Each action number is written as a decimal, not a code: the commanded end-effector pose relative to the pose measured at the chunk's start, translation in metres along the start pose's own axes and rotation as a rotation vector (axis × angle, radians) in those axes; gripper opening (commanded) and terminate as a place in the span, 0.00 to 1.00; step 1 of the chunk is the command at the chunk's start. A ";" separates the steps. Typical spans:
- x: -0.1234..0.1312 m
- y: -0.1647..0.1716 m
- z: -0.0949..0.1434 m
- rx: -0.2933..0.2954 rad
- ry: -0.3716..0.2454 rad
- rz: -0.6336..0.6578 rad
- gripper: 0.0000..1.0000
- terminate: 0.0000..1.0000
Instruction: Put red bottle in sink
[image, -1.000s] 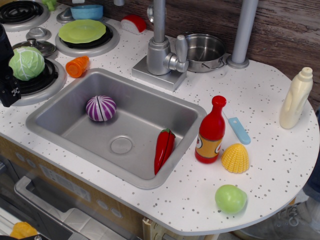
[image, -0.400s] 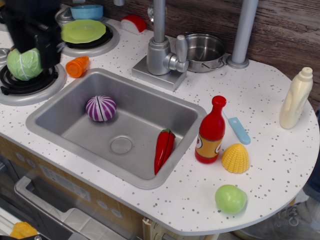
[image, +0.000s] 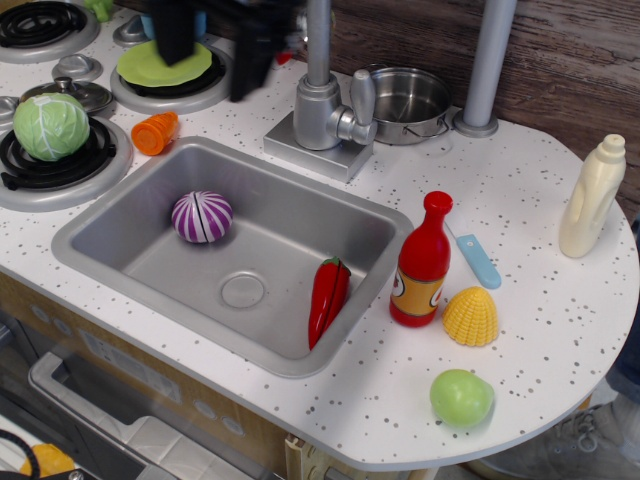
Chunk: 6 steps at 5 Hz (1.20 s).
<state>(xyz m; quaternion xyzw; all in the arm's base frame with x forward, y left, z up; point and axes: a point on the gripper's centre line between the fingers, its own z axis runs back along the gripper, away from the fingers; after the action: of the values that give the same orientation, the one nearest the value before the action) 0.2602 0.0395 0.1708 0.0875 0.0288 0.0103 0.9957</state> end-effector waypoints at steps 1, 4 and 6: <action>0.000 -0.067 0.010 -0.057 -0.084 0.059 1.00 0.00; 0.027 -0.116 0.016 -0.091 -0.237 -0.022 1.00 0.00; 0.057 -0.120 -0.009 -0.136 -0.338 0.048 1.00 0.00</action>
<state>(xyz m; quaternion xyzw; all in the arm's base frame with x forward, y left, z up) 0.3170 -0.0789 0.1188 0.0166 -0.1257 0.0135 0.9918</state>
